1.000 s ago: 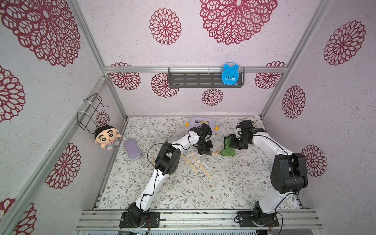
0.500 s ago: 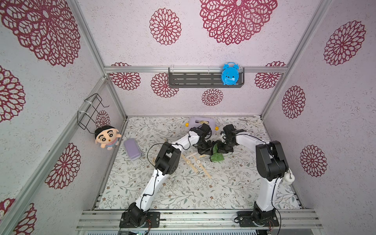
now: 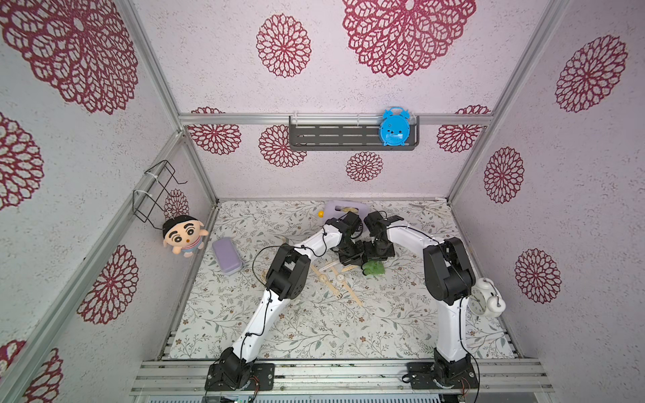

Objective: Wipe the watch dial
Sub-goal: Wipe the dirt from the watch dial.

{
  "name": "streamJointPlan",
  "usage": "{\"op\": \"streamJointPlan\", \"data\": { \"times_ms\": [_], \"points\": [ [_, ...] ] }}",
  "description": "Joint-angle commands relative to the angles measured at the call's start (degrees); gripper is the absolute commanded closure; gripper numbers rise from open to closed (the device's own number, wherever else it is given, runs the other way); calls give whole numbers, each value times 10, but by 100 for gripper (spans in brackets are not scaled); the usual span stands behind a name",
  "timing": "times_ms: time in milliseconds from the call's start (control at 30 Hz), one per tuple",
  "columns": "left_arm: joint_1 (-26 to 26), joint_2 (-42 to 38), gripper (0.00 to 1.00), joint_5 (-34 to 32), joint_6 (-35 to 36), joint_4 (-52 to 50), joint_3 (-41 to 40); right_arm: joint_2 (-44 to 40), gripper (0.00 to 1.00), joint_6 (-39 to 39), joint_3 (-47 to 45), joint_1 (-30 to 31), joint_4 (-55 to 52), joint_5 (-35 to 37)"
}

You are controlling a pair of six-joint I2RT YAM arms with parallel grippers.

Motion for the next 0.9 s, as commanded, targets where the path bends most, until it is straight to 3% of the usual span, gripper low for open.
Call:
{"op": "streamJointPlan", "data": {
  "times_ms": [0, 133, 300, 533, 700, 867],
  "points": [
    [17, 42, 100, -70, 4, -2, -13, 32, 100, 6, -11, -45, -34, 110],
    [17, 43, 100, -71, 2, -2, -12, 5, 100, -14, -13, -64, -20, 82],
    [17, 47, 100, -71, 0, -2, -8, -98, 100, -47, -70, -86, 34, -43],
    [16, 49, 100, -68, -4, 2, -8, -209, 100, -29, -155, -103, 99, -155],
    [16, 48, 100, -67, -2, 2, -9, -191, 100, -32, -151, -95, 124, -212],
    [16, 46, 100, -67, 2, -3, -8, -124, 100, -36, -101, -73, 120, -207]
  ]
}}
